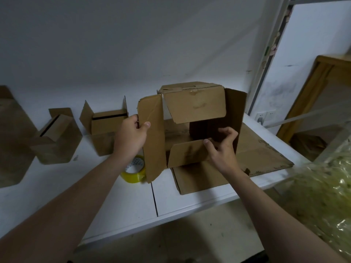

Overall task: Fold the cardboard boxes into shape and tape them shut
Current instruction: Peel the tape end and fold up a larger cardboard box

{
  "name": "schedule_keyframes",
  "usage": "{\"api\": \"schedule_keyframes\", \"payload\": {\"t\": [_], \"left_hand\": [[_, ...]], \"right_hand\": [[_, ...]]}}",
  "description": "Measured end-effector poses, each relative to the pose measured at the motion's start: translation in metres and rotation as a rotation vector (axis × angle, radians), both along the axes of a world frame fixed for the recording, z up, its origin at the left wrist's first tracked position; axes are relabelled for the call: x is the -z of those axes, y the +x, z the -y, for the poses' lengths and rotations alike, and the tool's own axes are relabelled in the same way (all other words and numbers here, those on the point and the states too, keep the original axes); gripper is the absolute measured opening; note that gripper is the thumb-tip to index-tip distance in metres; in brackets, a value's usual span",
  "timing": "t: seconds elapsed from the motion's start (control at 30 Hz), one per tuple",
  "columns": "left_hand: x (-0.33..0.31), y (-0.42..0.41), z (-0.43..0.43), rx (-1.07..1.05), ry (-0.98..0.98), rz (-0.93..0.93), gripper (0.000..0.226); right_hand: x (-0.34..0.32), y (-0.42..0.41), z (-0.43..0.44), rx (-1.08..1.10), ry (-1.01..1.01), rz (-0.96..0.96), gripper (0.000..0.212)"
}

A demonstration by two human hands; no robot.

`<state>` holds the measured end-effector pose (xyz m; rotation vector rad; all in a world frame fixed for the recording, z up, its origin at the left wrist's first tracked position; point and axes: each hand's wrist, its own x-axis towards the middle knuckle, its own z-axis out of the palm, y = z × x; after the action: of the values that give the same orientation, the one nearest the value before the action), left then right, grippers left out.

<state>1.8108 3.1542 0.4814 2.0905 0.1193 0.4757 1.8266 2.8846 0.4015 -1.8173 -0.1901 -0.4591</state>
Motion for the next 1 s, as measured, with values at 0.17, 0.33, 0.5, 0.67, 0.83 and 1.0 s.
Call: {"api": "schedule_keyframes", "payload": {"t": [0.17,0.33,0.5,0.67,0.83,1.0], "left_hand": [[0.005,-0.001,-0.001,0.016,-0.014,-0.01,0.018],[0.014,-0.003,0.015,-0.047,0.112,-0.034,0.025],[0.02,0.003,0.053,-0.006,0.071,-0.187,0.024],[0.021,0.013,0.086,0.046,-0.181,-0.214,0.063],[0.021,0.034,0.097,0.044,-0.4,-0.157,0.081],[0.028,0.051,0.088,0.002,-0.481,-0.139,0.054]], "right_hand": [[-0.008,0.004,-0.006,-0.074,-0.199,-0.041,0.096],[-0.014,0.013,-0.015,-0.143,-0.265,-0.177,0.089],[-0.017,0.019,-0.02,-0.135,-0.238,-0.233,0.085],[-0.021,0.017,-0.022,-0.177,-0.194,-0.258,0.068],[-0.04,0.0,-0.021,-0.137,-0.377,-0.283,0.055],[-0.068,-0.039,-0.005,0.278,-0.386,0.218,0.023]]}}
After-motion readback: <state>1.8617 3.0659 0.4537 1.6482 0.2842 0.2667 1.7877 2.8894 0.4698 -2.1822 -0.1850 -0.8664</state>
